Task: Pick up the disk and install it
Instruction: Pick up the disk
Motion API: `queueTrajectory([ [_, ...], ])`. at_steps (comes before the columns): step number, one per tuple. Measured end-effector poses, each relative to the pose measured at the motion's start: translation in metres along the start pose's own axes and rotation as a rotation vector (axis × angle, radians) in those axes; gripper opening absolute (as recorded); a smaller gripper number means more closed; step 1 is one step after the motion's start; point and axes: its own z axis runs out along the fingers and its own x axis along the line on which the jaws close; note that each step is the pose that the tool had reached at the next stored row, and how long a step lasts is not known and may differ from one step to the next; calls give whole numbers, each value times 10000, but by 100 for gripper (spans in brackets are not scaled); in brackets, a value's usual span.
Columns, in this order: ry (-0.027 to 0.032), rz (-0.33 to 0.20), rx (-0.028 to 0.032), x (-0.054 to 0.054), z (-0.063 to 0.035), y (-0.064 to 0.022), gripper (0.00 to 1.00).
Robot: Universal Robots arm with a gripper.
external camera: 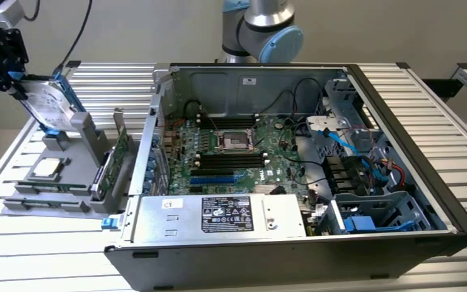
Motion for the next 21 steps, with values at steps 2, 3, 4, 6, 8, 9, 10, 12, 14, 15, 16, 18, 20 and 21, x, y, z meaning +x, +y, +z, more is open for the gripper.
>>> queueTrajectory([
  [2,0,0,-1,4,-24,1,33],
  [3,0,0,0,6,-38,1,33],
  [4,0,1,0,8,-50,2,33],
  [6,0,1,-1,12,-75,3,33],
  [8,0,1,-1,17,-103,6,33],
  [9,0,1,1,20,-120,9,33],
  [10,0,1,3,23,-139,12,33],
  [12,-1,2,9,31,-181,20,33],
  [14,-2,3,18,39,-225,30,33],
  [15,-2,4,21,44,-246,35,33],
  [16,-3,4,27,48,-268,41,33],
  [18,-4,5,37,56,-311,59,33],
  [20,-3,8,51,65,-350,81,33],
  [21,-1,9,60,70,-371,96,33],
])
